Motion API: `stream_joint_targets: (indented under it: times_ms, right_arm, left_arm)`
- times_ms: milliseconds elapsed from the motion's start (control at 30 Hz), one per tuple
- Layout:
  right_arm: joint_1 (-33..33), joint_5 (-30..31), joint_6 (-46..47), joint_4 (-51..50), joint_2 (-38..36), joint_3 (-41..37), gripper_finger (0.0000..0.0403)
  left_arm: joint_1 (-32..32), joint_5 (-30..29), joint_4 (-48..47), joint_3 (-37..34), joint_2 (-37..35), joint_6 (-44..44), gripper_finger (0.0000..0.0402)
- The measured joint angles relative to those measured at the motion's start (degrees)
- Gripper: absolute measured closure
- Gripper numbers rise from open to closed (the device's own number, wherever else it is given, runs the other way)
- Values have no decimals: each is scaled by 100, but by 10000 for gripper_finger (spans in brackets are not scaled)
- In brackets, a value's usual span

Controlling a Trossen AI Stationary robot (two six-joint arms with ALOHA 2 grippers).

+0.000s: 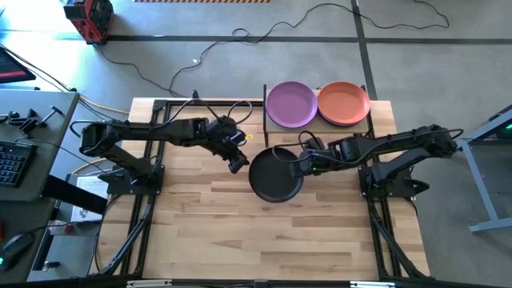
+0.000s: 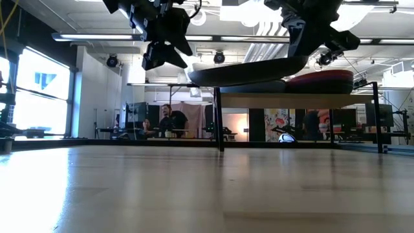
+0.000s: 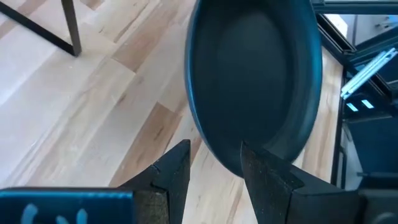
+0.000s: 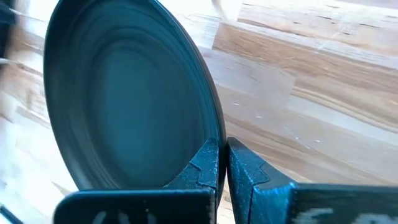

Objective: Place and stack plates onto a shelf
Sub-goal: Stack the black plate on top of the purple plate on the shelf

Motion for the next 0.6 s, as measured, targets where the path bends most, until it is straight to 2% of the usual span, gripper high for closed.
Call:
stream_joint_targets:
  times_ms: [600]
  right_arm:
    - [4,110,-404,774,0,0,403]
  left_arm:
    - [-17,-80,-3,0,0,-98,273]
